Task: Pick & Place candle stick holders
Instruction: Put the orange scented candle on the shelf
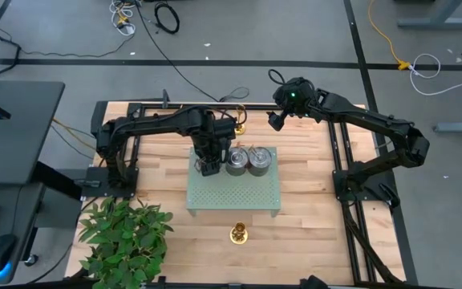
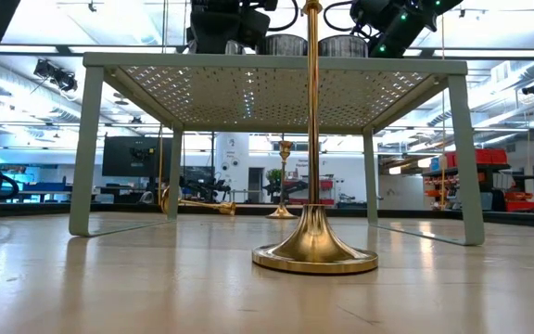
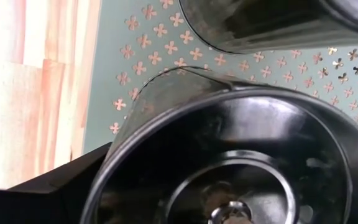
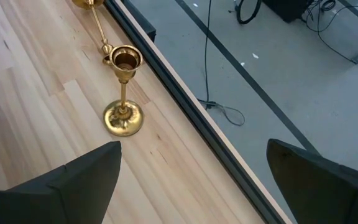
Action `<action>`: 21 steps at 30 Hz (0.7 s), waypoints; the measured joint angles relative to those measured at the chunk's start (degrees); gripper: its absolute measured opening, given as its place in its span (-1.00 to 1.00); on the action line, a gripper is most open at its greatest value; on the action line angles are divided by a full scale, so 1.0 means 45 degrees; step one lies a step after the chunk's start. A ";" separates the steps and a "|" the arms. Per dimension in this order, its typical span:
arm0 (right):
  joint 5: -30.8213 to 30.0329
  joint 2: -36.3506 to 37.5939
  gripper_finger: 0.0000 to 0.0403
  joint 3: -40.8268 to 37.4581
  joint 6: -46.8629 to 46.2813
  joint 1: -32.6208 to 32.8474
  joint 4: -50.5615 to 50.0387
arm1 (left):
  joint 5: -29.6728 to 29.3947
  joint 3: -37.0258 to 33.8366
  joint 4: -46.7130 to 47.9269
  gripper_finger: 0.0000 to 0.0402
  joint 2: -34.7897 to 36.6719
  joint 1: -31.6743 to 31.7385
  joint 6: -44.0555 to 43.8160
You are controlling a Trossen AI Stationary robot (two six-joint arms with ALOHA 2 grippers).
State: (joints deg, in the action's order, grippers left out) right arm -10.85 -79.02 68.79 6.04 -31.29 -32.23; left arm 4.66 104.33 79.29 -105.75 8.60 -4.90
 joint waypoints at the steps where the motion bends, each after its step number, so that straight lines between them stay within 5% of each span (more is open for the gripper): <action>1: 0.0000 0.0000 0.99 0.0000 0.0000 -0.0002 0.0002 | 0.0007 0.0000 0.0005 0.99 0.0000 0.0000 -0.0025; 21: 0.0005 -0.0005 0.99 0.0000 0.0003 0.0000 0.0000 | 0.0039 -0.0005 0.0402 0.99 0.0000 0.0000 0.0019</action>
State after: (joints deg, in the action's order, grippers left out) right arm -10.83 -79.05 68.79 6.06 -31.29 -32.23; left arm 4.83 104.31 81.09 -105.75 8.60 -4.81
